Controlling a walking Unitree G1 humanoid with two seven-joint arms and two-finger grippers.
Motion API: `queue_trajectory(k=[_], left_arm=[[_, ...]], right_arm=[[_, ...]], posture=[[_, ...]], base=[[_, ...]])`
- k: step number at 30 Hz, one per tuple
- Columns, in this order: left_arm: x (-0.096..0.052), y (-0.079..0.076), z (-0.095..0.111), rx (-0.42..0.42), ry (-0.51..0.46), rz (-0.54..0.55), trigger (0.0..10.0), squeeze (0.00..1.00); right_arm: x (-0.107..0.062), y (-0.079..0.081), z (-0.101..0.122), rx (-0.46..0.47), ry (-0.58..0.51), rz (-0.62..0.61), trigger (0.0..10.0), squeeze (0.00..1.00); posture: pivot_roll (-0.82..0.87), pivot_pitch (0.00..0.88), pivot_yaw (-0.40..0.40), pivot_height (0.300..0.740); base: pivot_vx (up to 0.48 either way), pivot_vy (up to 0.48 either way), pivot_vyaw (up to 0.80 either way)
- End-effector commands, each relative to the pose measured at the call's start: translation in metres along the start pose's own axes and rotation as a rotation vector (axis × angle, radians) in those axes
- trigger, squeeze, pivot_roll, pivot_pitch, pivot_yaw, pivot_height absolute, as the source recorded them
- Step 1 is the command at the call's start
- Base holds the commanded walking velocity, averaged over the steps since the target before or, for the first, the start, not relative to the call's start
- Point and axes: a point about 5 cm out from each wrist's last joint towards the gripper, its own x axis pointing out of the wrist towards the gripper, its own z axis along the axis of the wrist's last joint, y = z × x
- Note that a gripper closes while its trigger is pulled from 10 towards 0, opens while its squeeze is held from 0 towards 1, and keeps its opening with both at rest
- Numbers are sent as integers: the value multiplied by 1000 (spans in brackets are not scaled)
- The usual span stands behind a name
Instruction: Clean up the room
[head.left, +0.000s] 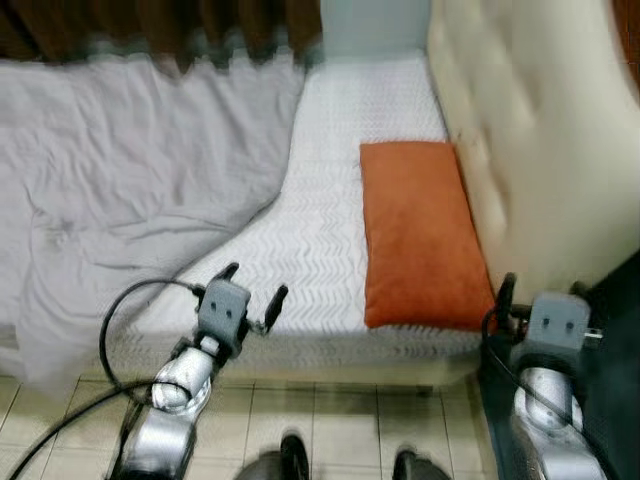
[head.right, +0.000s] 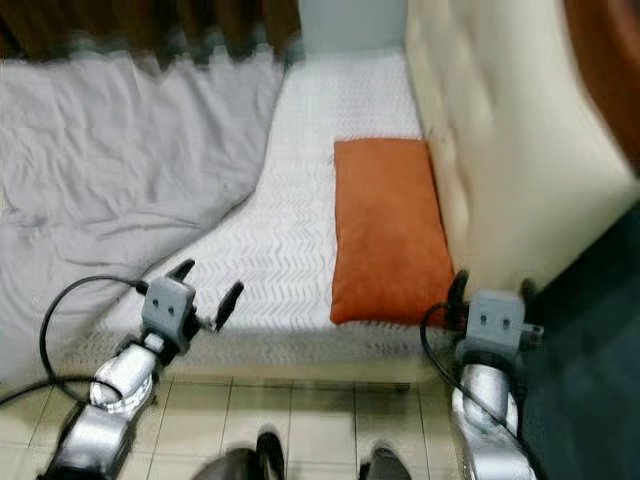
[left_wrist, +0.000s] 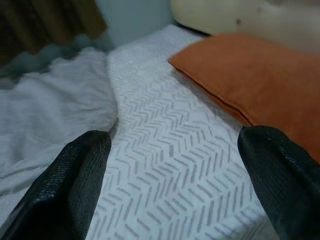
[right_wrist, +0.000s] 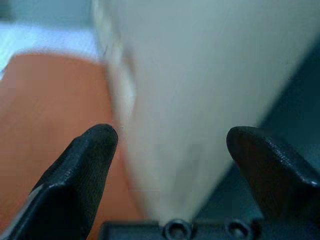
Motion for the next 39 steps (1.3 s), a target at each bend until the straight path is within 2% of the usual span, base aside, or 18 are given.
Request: queue_trajectory(k=[1, 5, 6, 7, 9, 10, 11, 13, 15, 18, 19, 21, 22, 25, 33, 36, 39], left_arm=[[-6, -6, -15, -46, 72, 49, 10000, 1000], [-9, -13, -20, -73, 93, 59, 10000, 1000], [-16, -19, -26, -114, 114, 67, 10000, 1000], [-17, -20, -27, -125, 121, 70, 10000, 1000], [-20, -18, -28, -166, 123, 86, 10000, 1000], [-19, -17, -27, -156, 123, 87, 10000, 1000], [-18, -16, -26, -146, 123, 87, 10000, 1000], [-12, -17, -23, -146, 116, 75, 10000, 1000], [-4, -18, -20, -188, 105, 47, 10000, 1000], [-1, -19, -21, -201, 114, 39, 10000, 1000], [-1, -19, -24, -204, 134, 34, 10000, 0], [-2, -19, -27, -210, 152, 32, 10000, 0], [-6, -21, -36, -221, 195, 29, 10000, 0], [-10, -23, -42, -247, 223, 30, 10000, 0], [-10, -22, -40, -248, 212, 1, 10000, 0], [-9, -23, -39, -248, 206, -19, 10000, 0], [-12, -22, -35, -234, 172, -10, 10000, 0]], right_arm=[[-4, -5, -24, 54, 145, 37, 10000, 1000], [-7, -4, -28, 70, 175, 94, 10000, 1000], [-13, -4, -29, 136, 183, 153, 10000, 1000], [-13, -3, -29, 165, 188, 175, 10000, 1000], [-17, -3, -32, 170, 193, 198, 10000, 1000], [-18, -1, -35, 180, 214, 215, 10000, 1000], [-18, 1, -38, 189, 229, 226, 10000, 0], [-16, 6, -41, 200, 246, 251, 10000, 0], [-12, 13, -41, 205, 246, 276, 10000, 0], [-8, 16, -39, 201, 232, 292, 10000, 0], [-5, 17, -38, 201, 228, 295, 10000, 0], [-2, 17, -37, 212, 222, 294, 10000, 0], [0, 18, -36, 200, 211, 308, 10000, 0], [-2, 18, -37, 182, 199, 331, 10000, 0], [-4, 19, -43, 151, 203, 357, 10000, 0], [-2, 25, -42, 119, 193, 386, 10000, 0], [-4, 26, -40, 142, 175, 403, 10000, 0]], posture=[[-127, 0, 45, 740], [-129, 0, 41, 740], [-137, 0, 38, 740], [-137, 0, 40, 740], [-139, 0, 40, 740], [-138, 0, 42, 740], [-138, 0, 42, 740], [-139, 0, 47, 740], [-141, 0, 56, 740], [-146, 0, 59, 740], [-144, 0, 61, 740], [-144, 0, 61, 740], [-143, 0, 58, 740], [-139, 0, 53, 740], [-124, 0, 42, 740], [-122, 0, 38, 740], [-119, 0, 28, 740]], base=[[0, 0, 0], [0, 0, 0], [0, 0, 0], [0, 0, 0], [0, 0, 0], [0, 0, 0], [0, 0, 0], [0, 0, 0], [0, 225, 0], [0, 449, 0], [0, 450, 0], [0, 450, 0], [0, 450, 0], [0, 456, 0], [0, 476, 0], [0, 480, -735], [0, 480, -754]])
